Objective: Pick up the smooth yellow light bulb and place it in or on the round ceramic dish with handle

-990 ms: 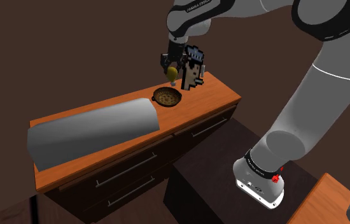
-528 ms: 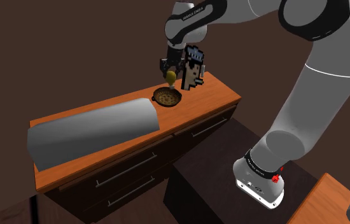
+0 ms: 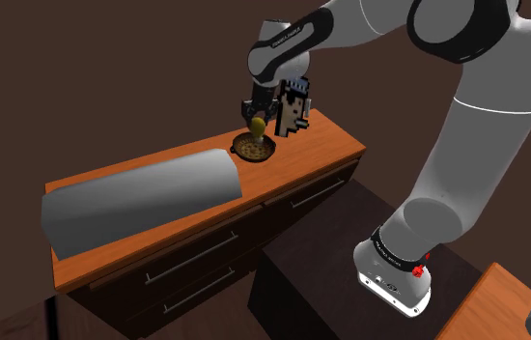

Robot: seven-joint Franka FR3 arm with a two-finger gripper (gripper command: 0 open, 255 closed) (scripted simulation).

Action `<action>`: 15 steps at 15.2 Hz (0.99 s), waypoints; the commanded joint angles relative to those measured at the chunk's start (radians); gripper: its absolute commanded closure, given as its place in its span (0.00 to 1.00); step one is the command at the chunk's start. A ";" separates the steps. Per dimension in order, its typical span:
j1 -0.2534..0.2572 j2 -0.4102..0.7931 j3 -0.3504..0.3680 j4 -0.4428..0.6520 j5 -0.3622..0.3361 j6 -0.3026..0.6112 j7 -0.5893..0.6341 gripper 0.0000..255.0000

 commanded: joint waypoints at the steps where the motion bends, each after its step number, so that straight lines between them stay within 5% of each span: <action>1: 0.000 0.018 0.001 -0.006 0.002 0.025 -0.003 1.00; 10: 0.000 0.032 0.001 -0.010 0.004 0.042 -0.005 1.00; 11: 0.000 0.032 0.001 -0.010 0.004 0.042 -0.005 0.00; 15: 0.000 0.032 0.001 -0.010 0.004 0.042 -0.005 0.00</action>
